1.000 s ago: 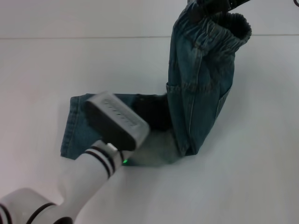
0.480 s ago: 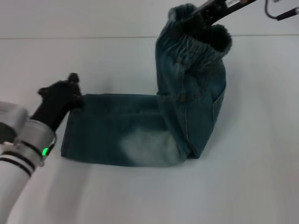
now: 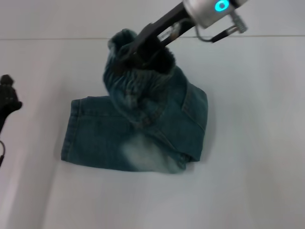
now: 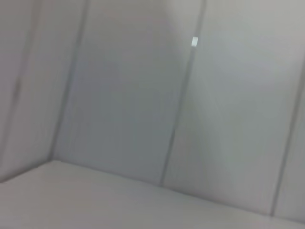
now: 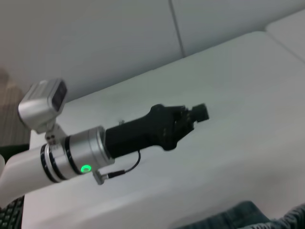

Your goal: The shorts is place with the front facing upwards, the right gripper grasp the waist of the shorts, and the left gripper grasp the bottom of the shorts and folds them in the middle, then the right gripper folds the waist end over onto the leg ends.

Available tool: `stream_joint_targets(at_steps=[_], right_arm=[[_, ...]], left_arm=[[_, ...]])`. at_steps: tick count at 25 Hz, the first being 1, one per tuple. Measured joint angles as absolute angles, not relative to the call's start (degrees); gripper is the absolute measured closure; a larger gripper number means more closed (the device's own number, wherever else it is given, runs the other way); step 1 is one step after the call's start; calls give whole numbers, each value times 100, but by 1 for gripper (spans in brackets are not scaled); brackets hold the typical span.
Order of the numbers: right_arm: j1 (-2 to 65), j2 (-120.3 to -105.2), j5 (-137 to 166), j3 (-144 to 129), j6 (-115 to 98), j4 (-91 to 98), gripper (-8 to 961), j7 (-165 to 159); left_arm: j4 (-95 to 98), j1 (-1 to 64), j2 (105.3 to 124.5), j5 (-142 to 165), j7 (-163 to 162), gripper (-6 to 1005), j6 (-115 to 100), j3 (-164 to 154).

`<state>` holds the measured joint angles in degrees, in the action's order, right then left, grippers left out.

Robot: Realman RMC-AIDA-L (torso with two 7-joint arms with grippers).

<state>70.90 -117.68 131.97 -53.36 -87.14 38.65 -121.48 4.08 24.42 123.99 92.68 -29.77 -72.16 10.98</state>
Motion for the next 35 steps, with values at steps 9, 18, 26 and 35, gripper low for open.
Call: stream_joint_targets(at_steps=[9,18,26,35], right_arm=[[7526,-12003,13072,-5998,-7872,2900,875,-11836],[7551,-12047,12562,-6326,-7682,2608,747,-11505],[7576,-12017,12435,-6377,-7693,2746,576,-11437],[6429,-11981,12066,-6257,-8267,3890,223,-11434]], left_arm=[[492,2330,12392,9275,-3088,999,-7200,1221],[472,2326,12392,9285,-3075,999,-7151,1209],[470,2320,12401,9305,-3057,999,-7053,1196],[1279,1996,12391,9530,-4143,978,-7771,80]])
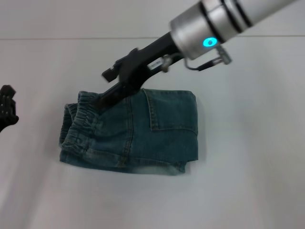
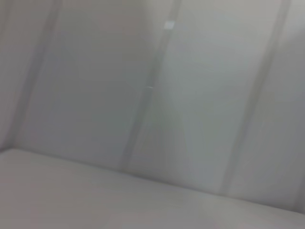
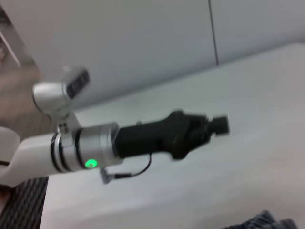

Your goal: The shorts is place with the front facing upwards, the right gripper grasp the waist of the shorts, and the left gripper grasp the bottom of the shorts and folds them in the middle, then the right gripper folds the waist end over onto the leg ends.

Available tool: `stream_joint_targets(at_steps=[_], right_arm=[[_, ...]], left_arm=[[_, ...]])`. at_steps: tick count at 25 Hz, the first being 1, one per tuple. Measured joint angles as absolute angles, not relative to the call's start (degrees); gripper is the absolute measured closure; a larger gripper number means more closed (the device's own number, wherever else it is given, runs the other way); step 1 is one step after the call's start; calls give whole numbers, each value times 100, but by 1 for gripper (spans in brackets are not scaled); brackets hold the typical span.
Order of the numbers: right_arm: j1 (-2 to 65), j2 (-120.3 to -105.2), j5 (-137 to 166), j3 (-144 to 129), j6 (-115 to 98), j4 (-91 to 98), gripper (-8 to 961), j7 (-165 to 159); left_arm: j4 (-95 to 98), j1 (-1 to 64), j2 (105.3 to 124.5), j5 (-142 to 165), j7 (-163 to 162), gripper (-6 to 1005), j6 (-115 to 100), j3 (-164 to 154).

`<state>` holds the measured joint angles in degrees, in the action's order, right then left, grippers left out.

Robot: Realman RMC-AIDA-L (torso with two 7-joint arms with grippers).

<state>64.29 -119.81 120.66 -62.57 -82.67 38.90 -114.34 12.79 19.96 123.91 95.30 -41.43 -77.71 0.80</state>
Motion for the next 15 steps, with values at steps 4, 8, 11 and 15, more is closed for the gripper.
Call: stream_joint_targets(at_steps=[4,8,11,15], right_arm=[[5315,-11929,11617,-6223,-8571,4781,55,-11397],[4322,-11883,11272,-6108,-8928,5201,0,-10975],[3726,-11874,11095,-5823,-9209,5178,-1,-10459],[3146,-11873,10932,-5217,-9482,4804,0,-9784]], left_arm=[[2195,1749,12381,9927,-5209,961,-8633,-741],[3007,1654,12336,10458,-6149,945,-9208,-1272],[3613,1678,12207,11196,-6794,824,-9686,-1553],[3965,1806,12043,11866,-7223,663,-10283,-1586]])
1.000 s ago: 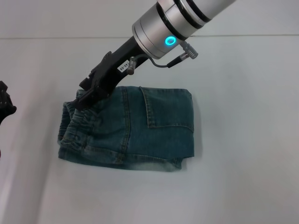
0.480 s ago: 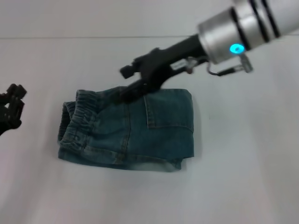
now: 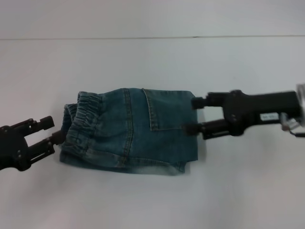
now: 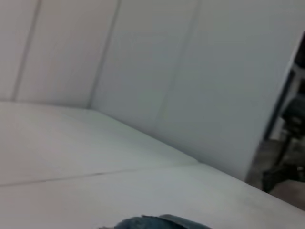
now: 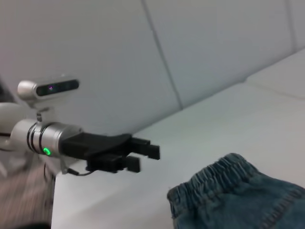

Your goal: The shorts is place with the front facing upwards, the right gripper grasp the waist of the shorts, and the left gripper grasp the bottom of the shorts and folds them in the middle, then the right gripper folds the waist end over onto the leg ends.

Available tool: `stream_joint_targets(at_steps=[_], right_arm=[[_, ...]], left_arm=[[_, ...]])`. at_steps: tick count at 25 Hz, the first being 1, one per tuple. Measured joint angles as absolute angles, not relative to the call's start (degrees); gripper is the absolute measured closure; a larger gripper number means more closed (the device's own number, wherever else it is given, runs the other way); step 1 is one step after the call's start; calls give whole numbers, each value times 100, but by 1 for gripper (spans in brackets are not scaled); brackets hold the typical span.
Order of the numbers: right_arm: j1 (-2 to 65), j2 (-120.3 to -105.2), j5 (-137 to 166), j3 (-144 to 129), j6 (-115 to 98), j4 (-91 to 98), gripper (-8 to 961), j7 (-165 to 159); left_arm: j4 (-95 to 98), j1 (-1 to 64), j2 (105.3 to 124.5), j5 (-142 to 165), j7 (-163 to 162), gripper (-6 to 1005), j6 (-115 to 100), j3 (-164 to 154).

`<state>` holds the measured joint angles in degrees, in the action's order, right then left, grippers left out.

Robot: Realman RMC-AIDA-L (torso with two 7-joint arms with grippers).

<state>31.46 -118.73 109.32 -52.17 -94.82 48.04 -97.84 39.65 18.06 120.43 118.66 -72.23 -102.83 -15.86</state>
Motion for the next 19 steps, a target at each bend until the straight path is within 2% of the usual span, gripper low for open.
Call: stream_joint_targets(at_steps=[9,19], right_arm=[[2598,-11863,10930,-4354,-9559,3907,0,-8352],[2576,-11819,10956,-4312,-9503,3880,-1,-8382]], left_arm=[[4421,2123,11933,12392,-7990,264,-10622,-1734],[4451,2329,11866,12462,-8069,244,-10688,-1766]])
